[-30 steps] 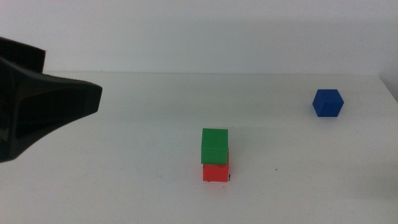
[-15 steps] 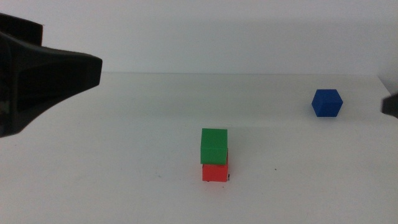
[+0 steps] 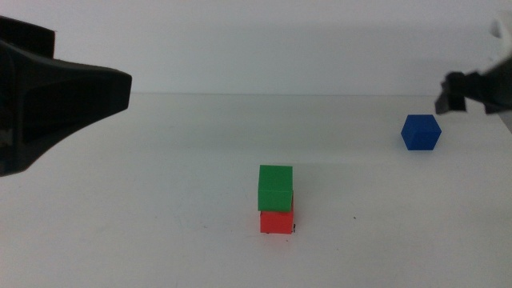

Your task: Stack red cubes first, then green, then blue cubes in a specific spot.

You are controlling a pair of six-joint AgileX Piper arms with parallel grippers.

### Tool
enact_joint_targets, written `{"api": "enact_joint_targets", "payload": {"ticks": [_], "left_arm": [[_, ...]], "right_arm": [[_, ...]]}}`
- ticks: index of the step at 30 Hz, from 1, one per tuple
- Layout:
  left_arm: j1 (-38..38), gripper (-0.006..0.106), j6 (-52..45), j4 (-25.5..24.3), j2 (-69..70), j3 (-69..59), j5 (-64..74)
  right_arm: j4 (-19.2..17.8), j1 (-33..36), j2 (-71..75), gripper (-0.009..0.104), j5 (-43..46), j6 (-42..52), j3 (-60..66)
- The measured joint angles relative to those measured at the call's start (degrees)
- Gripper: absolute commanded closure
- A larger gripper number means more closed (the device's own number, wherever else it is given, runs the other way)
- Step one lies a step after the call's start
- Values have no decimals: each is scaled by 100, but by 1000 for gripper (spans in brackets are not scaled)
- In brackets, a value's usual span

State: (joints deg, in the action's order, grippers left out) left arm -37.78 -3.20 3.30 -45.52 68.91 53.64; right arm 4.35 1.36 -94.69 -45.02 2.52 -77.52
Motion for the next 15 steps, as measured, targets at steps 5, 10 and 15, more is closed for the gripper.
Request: {"api": "enact_joint_targets", "payload": {"ticks": [5, 10, 15], "left_arm": [[0, 7, 0, 0, 0, 0, 0], [0, 7, 0, 0, 0, 0, 0], [0, 7, 0, 0, 0, 0, 0]], "right_arm": [[-121, 0, -1543, 2, -1007, 62, -1662], [-184, 0, -2856, 2, -1556, 101, -2950], [-339, 0, -3566, 4, -1446, 114, -3407]]}}
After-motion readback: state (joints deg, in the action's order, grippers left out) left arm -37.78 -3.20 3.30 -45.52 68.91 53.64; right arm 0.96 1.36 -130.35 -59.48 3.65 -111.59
